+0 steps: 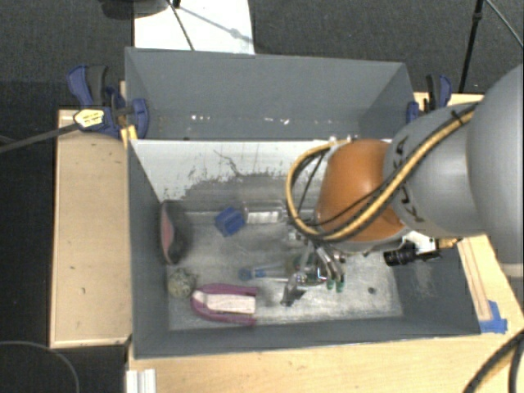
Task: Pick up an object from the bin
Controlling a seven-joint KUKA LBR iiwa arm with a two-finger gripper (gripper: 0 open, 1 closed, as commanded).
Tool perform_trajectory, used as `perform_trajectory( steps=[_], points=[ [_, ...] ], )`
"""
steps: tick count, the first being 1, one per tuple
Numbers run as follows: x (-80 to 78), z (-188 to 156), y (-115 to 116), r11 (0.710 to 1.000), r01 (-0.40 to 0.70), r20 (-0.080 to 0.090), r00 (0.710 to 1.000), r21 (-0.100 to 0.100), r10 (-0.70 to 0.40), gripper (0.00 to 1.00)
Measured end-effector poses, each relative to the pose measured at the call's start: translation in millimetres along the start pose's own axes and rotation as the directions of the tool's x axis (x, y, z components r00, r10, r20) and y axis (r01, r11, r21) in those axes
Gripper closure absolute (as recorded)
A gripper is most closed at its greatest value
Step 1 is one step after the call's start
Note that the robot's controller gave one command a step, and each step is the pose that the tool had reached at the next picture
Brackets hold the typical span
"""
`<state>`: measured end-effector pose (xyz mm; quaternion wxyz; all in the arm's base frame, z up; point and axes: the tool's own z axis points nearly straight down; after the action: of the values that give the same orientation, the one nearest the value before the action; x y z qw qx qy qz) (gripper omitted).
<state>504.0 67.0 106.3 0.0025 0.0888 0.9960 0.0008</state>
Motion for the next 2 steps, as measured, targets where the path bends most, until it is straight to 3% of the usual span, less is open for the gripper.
perform_trajectory(
  steps=[1,2],
  points=[
    [2.7,33.4,-1.4,0.974,-0.228,0.002,0.974,-0.002,0.228,0.00],
    [1.5,31.9,-0.8,0.974,-0.226,0.000,0.974,-0.001,0.226,0.00]
  ],
)
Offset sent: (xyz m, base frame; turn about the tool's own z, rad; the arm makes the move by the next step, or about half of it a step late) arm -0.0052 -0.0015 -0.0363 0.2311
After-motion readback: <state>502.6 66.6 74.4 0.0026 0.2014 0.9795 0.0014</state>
